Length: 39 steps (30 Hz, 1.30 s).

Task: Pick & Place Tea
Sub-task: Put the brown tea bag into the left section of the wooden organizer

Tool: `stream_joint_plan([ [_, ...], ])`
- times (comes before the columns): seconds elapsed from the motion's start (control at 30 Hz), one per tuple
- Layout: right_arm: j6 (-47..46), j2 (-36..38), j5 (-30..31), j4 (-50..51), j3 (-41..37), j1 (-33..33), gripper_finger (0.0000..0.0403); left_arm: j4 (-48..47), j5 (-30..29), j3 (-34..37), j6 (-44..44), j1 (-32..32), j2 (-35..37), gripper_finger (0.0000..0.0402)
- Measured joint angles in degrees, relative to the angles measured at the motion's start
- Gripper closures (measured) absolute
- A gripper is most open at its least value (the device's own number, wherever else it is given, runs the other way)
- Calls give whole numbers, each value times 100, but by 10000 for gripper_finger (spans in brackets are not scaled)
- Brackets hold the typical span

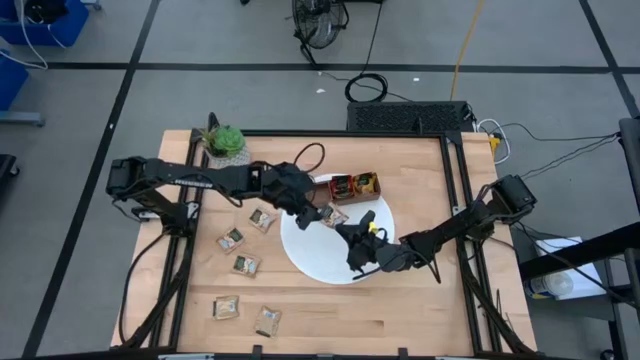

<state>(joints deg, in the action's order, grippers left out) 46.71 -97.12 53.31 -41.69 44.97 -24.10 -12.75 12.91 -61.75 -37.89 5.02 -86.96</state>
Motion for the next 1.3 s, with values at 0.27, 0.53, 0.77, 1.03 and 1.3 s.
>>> stream_joint_plan([
  [0.27,-83,0,-546,-176,0,101,403,582,8,1,-277,-6,0,199],
  [0.53,51,0,-548,-347,0,229,403,484,8,1,-314,-22,-2,199],
  [0.77,58,0,-562,-401,0,229,403,478,-69,1,-222,-22,-2,211],
  [1.03,62,0,-712,-396,0,229,403,479,-93,1,82,-20,-2,384],
  [1.3,-915,14,-237,-150,8,217,395,-203,-556,4,1041,-33,207,398],
])
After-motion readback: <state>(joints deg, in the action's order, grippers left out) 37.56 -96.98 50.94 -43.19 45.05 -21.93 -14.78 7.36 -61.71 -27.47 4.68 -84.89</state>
